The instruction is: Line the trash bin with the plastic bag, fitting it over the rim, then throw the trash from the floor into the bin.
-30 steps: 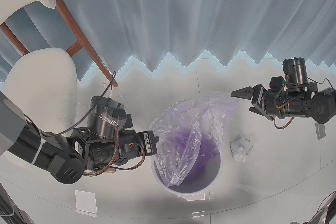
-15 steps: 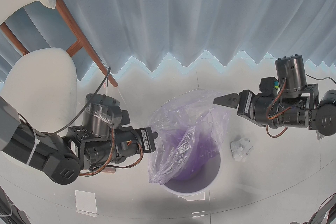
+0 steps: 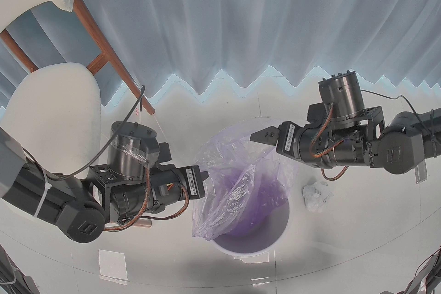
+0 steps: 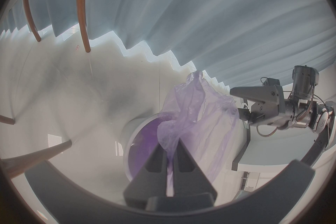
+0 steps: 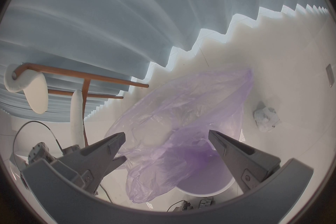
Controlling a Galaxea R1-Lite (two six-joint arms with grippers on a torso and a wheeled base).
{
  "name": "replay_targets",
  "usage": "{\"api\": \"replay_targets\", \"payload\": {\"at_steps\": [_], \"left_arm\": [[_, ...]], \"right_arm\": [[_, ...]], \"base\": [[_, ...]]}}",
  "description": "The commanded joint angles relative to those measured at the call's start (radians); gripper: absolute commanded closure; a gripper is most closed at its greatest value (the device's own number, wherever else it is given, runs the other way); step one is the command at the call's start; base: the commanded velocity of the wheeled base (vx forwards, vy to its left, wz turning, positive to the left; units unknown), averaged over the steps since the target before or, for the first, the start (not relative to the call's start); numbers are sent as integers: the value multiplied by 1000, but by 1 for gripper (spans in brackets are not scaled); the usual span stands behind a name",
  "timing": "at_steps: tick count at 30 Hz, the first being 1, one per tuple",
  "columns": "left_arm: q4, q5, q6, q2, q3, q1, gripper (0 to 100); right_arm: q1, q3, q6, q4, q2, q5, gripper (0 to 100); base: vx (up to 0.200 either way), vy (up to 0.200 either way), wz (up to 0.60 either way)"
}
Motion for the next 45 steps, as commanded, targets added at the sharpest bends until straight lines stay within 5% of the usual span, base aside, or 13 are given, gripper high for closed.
{"api": "replay_targets", "payload": {"at_steps": [1,5,6,15,28,37,44,45], "left_arm": [[-2,0,-1,-3,3,0,100],[-2,2,1,-5,1,0,100],[-2,3,1,-3,3,0,100],[1,16,-7,-11,10,0,100],[20,25,-5,-77,86,3,100],[161,23,-5,-203,198,18,100],[219,23,-5,-204,202,32,100],[219,23,-5,-206,214,32,100]], "right_arm": [[25,-5,6,-3,44,-10,0],[45,-2,16,-6,48,-36,0],[57,1,39,-6,47,-50,100],[80,113,91,-15,-22,-59,100],[62,340,67,-15,-219,-62,100],[83,541,2,-43,-288,-59,100],[-2,521,-48,-126,-225,-58,100],[-87,497,-122,-149,-188,-55,100]], "base": [[0,0,0],[0,0,0],[0,0,0],[0,0,0],[0,0,0],[0,0,0],[0,0,0],[0,0,0]]}}
